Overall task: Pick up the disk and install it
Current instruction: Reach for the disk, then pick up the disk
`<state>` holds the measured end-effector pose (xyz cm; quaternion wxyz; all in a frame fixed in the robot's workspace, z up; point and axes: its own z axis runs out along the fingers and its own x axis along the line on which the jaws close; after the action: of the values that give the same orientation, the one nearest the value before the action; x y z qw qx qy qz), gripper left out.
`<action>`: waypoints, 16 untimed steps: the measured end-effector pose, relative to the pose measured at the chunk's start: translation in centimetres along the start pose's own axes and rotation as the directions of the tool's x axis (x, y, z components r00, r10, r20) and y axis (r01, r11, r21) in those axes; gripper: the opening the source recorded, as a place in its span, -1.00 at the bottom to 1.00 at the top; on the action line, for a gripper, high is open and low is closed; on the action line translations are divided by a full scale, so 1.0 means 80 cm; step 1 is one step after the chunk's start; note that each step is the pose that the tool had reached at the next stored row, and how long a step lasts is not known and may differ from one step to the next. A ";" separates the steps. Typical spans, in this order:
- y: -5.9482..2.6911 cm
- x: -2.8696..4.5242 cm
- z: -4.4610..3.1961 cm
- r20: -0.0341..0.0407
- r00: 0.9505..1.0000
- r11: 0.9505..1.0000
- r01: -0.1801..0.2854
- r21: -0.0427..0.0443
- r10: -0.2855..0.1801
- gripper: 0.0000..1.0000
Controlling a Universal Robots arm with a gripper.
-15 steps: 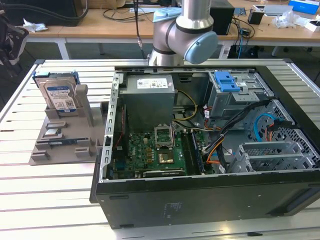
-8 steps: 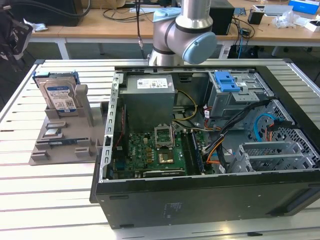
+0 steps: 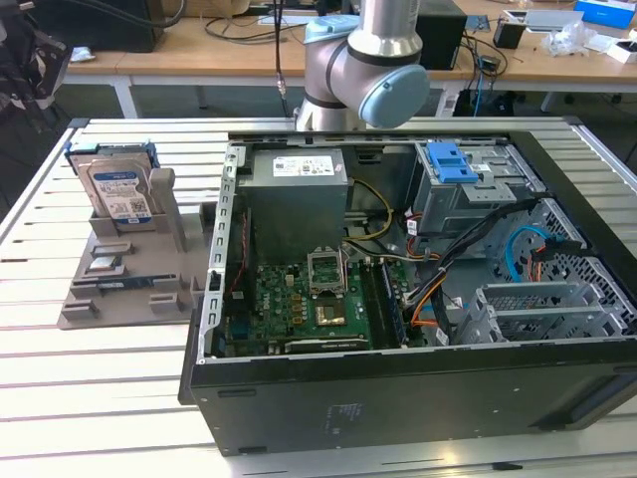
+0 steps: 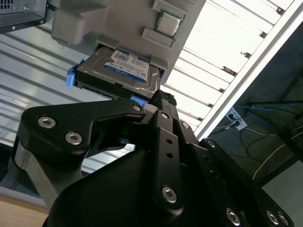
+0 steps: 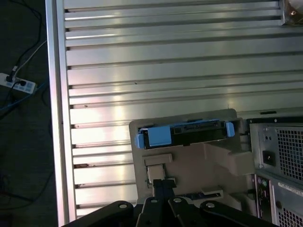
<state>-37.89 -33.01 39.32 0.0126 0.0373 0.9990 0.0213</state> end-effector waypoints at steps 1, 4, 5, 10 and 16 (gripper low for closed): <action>0.000 0.0001 0.0000 0.000 1.000 1.000 0.000 0.000 0.000 -0.79; 0.001 0.0001 0.0000 0.000 1.000 1.000 0.000 0.000 0.000 -0.79; 0.001 0.0000 0.0000 0.000 1.000 1.000 0.000 0.000 0.000 -0.79; 0.001 0.0001 0.0000 0.000 1.000 1.000 0.000 0.000 0.000 -0.79; 0.001 0.0001 0.0000 0.000 1.000 1.000 0.000 0.000 0.000 -0.79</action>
<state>-37.89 -32.92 39.33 0.0125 0.0371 0.9990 0.0213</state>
